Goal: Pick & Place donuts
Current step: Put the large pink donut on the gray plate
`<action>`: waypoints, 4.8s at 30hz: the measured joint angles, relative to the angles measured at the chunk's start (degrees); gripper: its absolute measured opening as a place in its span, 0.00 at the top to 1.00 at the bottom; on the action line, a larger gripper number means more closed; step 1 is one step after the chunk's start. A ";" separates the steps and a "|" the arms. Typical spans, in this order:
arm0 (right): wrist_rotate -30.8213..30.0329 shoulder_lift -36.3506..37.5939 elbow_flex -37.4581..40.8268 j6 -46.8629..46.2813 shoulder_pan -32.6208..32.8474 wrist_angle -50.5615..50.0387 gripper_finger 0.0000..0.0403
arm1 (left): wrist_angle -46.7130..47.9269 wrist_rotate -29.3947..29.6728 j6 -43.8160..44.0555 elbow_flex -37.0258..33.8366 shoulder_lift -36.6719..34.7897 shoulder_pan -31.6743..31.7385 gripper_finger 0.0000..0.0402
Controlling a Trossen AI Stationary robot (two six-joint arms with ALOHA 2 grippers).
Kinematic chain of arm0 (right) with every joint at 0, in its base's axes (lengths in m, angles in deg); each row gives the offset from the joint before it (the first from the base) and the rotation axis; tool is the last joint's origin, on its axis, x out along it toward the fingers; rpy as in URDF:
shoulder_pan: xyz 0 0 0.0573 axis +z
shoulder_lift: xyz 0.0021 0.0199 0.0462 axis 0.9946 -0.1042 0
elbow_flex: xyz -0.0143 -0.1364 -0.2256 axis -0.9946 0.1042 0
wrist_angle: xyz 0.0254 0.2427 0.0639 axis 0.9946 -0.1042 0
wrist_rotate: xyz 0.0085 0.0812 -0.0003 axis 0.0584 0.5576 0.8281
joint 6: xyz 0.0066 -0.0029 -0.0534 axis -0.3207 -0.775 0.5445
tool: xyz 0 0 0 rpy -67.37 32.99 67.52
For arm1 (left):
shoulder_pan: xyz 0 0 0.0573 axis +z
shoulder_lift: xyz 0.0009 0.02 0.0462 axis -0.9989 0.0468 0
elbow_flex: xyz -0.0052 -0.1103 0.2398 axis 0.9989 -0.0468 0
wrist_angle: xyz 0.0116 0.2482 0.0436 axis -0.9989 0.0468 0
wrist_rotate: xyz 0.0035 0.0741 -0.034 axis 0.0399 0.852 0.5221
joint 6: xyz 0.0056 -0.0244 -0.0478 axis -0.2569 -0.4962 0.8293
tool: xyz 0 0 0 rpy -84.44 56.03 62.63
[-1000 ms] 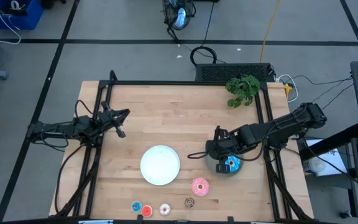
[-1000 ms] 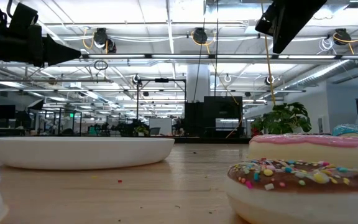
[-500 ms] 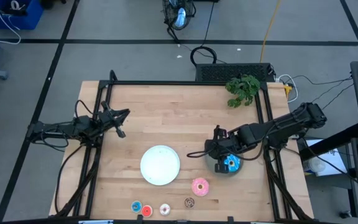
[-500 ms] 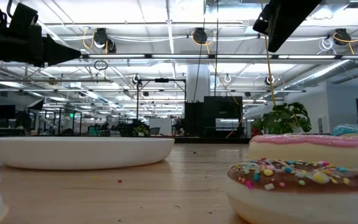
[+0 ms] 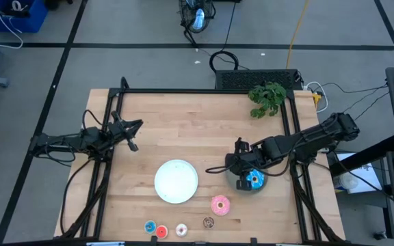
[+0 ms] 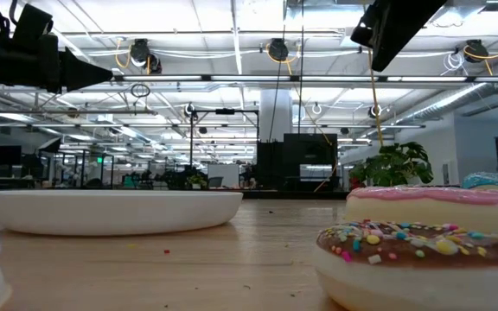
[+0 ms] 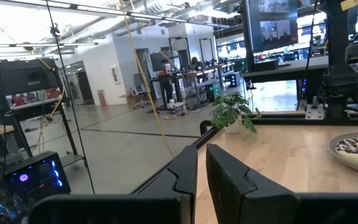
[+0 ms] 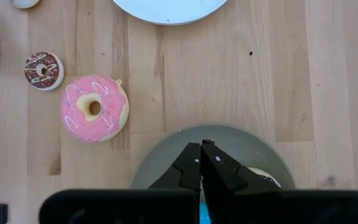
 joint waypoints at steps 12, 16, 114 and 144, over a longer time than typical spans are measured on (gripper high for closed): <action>5.40 -2.46 0.00 1.49 0.71 7.19 1.00 | 0.00 0.00 -0.02 0.00 0.00 0.00 0.90; 8.32 -4.97 0.00 0.71 1.38 8.97 1.00 | 0.00 0.00 -0.02 0.00 -0.01 0.00 0.90; 8.90 -24.20 -17.43 19.17 8.66 2.71 0.39 | 0.26 0.57 -0.22 0.00 -0.02 0.00 0.90; 4.66 -24.30 -6.04 21.84 10.19 18.91 0.39 | 0.28 0.59 -0.24 0.00 -0.02 0.00 0.90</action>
